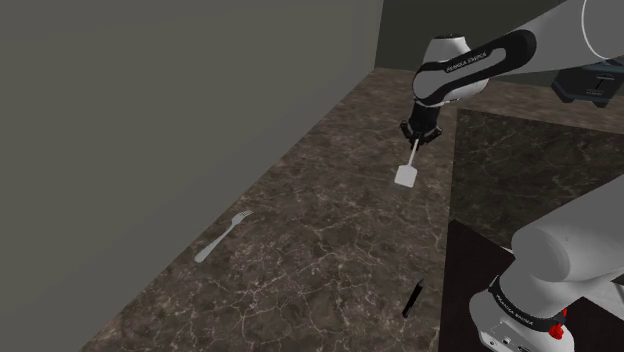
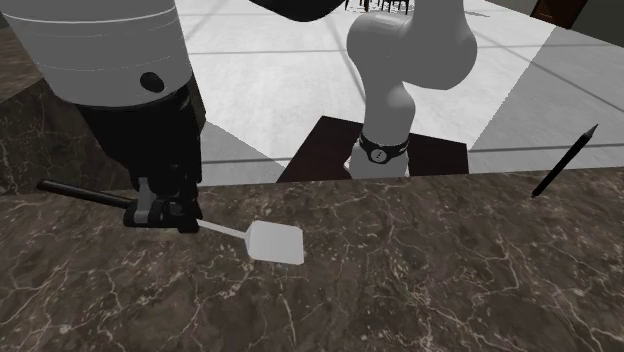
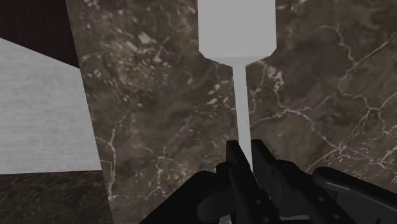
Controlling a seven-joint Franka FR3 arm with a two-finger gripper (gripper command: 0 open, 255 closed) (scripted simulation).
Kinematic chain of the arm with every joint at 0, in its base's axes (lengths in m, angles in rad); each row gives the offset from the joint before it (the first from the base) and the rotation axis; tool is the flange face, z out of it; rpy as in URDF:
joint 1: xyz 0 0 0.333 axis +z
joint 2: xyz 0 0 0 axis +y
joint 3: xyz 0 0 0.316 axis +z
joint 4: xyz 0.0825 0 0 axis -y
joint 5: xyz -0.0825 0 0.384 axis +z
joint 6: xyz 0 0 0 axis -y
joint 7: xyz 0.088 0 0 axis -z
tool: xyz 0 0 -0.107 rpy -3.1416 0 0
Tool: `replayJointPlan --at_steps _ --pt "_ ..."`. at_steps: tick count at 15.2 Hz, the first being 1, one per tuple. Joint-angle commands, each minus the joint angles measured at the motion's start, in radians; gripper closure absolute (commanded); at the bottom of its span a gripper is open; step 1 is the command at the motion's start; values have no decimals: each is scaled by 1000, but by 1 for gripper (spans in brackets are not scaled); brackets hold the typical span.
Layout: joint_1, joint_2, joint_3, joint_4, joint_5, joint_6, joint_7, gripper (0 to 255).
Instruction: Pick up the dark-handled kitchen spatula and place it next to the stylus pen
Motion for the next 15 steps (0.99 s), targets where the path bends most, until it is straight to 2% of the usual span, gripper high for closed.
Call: replayJointPlan --at_steps 1,15 --pt "0 -12 0 18 1 -30 -2 255" --pt "1 -70 -3 154 8 -224 -13 255"
